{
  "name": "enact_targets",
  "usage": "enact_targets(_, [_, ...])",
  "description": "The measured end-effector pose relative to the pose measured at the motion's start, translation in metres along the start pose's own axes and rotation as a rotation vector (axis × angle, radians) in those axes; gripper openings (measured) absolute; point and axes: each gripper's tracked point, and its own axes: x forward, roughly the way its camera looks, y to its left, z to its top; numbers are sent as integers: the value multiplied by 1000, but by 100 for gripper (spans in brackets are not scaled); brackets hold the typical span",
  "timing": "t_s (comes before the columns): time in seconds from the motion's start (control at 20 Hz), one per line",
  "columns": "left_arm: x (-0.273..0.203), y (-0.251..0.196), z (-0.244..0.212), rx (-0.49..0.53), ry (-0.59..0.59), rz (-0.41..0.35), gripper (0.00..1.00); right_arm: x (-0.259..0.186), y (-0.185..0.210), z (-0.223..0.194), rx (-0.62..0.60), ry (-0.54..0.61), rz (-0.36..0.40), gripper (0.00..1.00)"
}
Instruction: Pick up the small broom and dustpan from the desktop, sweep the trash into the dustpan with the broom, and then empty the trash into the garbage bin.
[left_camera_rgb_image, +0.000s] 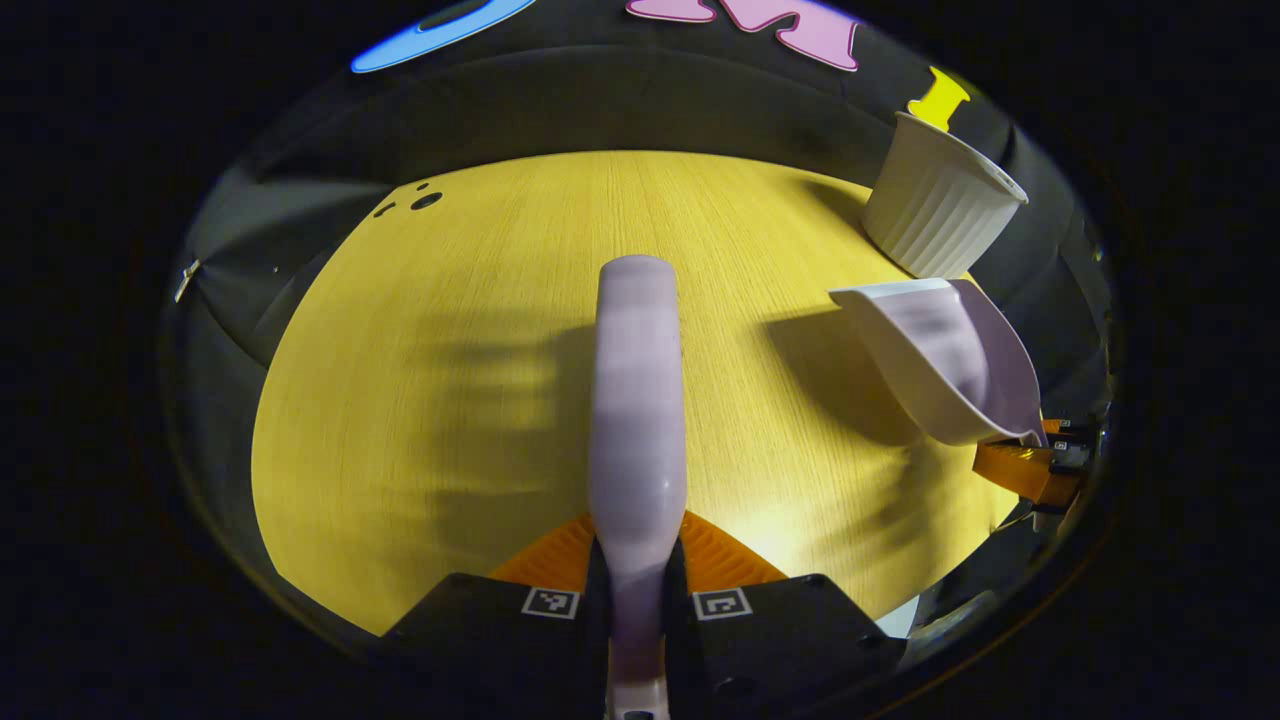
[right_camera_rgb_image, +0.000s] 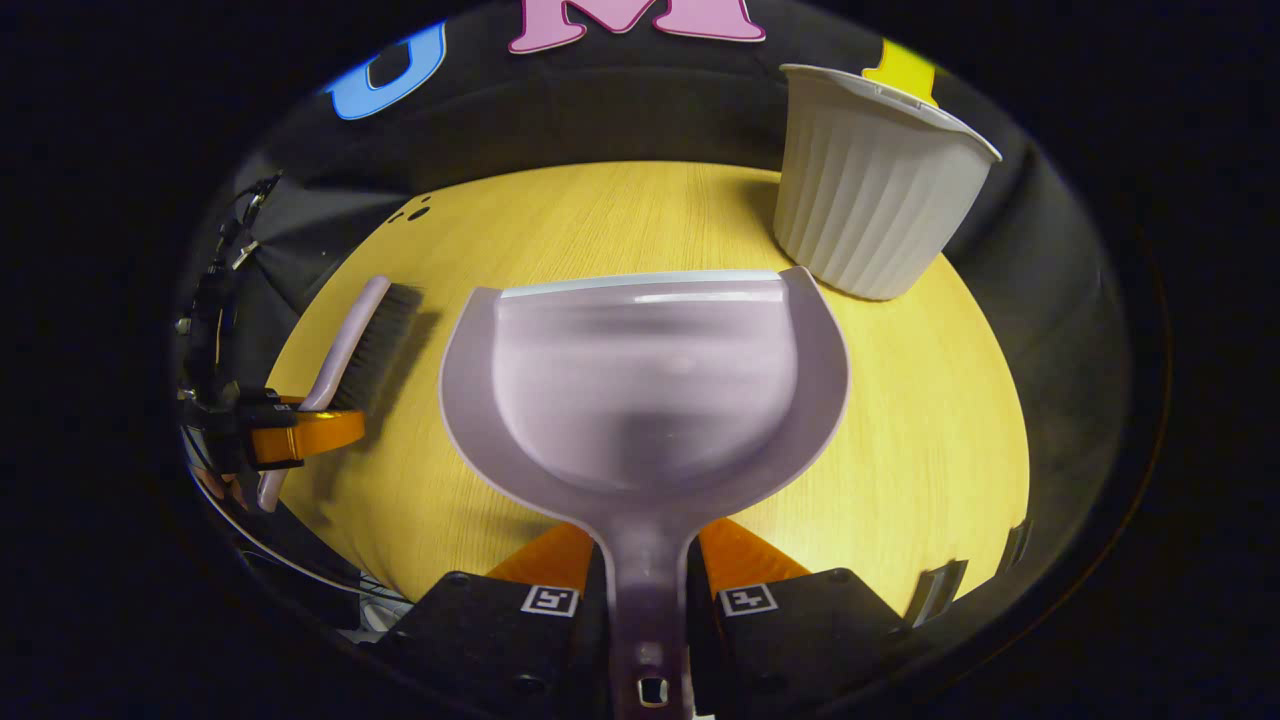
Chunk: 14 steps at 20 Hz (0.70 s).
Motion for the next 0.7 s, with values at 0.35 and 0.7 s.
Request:
enact_targets(0.35, [23, -2, -1, 10, 88, 44, 28, 2, -1, -4, 13, 98, 14, 36])
enact_targets(0.7, [18, -12, 5, 36, 79, 45, 37, -2, 7, -1, 28, 117, 47, 42])
